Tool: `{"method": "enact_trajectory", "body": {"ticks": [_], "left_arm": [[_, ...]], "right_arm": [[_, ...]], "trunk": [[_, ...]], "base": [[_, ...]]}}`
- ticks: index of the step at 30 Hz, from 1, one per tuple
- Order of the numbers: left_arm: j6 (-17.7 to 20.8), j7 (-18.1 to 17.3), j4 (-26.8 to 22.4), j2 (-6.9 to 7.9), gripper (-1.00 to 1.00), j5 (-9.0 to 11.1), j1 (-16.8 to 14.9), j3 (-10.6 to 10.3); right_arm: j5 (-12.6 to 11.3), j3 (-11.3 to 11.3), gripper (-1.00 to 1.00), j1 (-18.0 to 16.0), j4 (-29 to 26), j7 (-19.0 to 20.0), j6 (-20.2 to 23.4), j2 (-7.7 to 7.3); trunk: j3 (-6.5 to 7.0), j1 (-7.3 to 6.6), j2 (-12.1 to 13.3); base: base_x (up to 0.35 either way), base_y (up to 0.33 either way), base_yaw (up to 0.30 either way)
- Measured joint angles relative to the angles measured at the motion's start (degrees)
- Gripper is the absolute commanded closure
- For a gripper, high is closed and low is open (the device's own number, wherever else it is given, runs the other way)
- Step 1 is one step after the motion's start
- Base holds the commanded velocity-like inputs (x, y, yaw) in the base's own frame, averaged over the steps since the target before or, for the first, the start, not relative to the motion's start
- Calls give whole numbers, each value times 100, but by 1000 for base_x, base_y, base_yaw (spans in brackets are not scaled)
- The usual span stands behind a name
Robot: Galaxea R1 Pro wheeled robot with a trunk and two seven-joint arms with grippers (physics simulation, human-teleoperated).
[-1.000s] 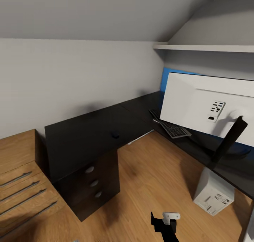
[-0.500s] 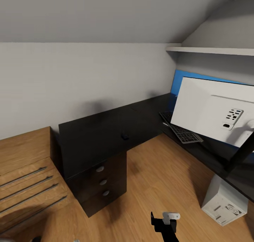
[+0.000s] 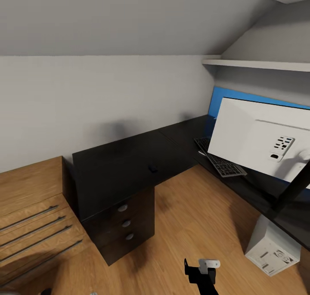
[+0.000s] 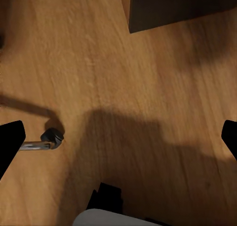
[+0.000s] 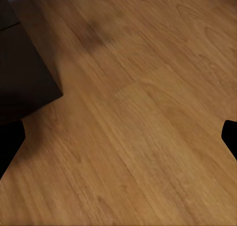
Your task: In the bedroom, organize the workspace by keeping the computer under the desk, ensuring the monitor is on the desk, placing the keyboard on the desk next to the monitor, placing the mouse on the desk next to the keyboard, moving the folder from the swivel chair onto the desk next to the mouse, stacking the notebook on top of the folder with the pen on top of the notebook, and positioning the swivel chair next to the desk.
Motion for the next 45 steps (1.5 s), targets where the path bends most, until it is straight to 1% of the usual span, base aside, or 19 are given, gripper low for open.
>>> {"method": "enact_trajectory", "body": {"ticks": [31, 36, 45], "left_arm": [[-2, 3, 0, -17, -100, -8, 0, 0], [-2, 1, 0, -18, -100, -4, 0, 0], [-1, 1, 0, -18, -100, -1, 0, 0]], "right_arm": [[-1, 0, -100, 0, 7, 0, -8, 0], [-2, 0, -100, 0, 5, -2, -9, 0], [0, 0, -100, 0, 6, -3, -9, 0]], "trunk": [[0, 0, 0], [0, 0, 0], [0, 1, 0]], "base": [[0, -2, 0], [-32, -170, 0], [-59, -271, 0]]}}
